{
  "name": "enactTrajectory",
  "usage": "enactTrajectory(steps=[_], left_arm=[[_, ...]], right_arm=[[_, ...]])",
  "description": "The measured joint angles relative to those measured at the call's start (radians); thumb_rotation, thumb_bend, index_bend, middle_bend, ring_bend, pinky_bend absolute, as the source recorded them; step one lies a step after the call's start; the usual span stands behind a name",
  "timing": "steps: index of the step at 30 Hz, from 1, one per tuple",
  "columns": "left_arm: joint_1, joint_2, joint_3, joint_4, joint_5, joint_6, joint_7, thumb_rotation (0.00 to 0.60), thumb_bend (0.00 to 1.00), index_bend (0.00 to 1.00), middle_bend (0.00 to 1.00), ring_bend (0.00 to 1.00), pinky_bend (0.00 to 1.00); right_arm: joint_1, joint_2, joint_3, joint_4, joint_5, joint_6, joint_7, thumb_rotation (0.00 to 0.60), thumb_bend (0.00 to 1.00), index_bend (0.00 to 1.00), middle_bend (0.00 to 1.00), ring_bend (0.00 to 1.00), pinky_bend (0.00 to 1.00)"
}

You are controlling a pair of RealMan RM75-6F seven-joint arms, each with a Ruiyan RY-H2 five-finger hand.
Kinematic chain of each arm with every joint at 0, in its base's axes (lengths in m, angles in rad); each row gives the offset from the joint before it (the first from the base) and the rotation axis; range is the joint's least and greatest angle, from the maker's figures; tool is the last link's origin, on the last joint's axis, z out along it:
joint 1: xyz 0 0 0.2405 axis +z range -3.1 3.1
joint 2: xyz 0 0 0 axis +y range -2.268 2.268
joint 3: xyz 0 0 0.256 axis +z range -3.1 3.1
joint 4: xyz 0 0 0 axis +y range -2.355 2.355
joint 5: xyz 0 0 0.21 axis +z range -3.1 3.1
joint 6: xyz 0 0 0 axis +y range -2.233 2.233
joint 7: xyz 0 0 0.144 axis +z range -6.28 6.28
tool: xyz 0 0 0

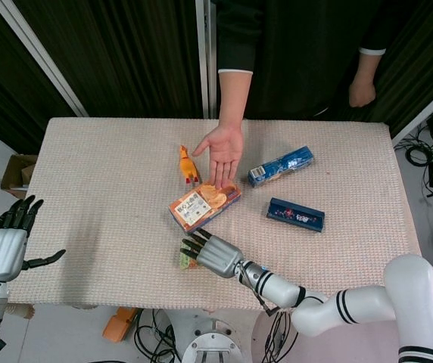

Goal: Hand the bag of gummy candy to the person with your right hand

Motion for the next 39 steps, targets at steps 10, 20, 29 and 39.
enactTrajectory(steps=[10, 20, 29, 39], left_arm=[[0.002, -0.004, 0.001, 0.011, 0.003, 0.003, -0.010, 0.320, 0.02, 0.06, 0.03, 0.04, 0.19], [0.003, -0.003, -0.001, 0.019, -0.002, 0.003, -0.019, 0.320, 0.02, 0.06, 0.03, 0.04, 0.19], [0.003, 0.001, -0.001, 0.010, 0.007, 0.007, -0.019, 0.321, 0.02, 0.06, 0.03, 0.04, 0.19], [-0.009, -0.002, -0.001, -0.004, 0.017, -0.003, 0.002, 0.320, 0.02, 0.06, 0.03, 0.04, 0.19]], right_arm=[[-0.004, -0.057, -0.019, 0.043, -0.009, 0.077, -0.043, 0.600, 0.33, 0.32, 0.33, 0.21, 0.26], [-0.042, -0.099, -0.024, 0.105, -0.125, 0.164, -0.029, 0.600, 0.36, 0.81, 0.68, 0.54, 0.59], [-0.098, -0.022, -0.016, 0.048, -0.303, 0.301, 0.046, 0.600, 0.37, 1.00, 0.81, 0.65, 0.70], [-0.135, 0.130, 0.159, 0.004, -0.330, 0.431, 0.077, 0.600, 0.37, 1.00, 0.82, 0.65, 0.70]])
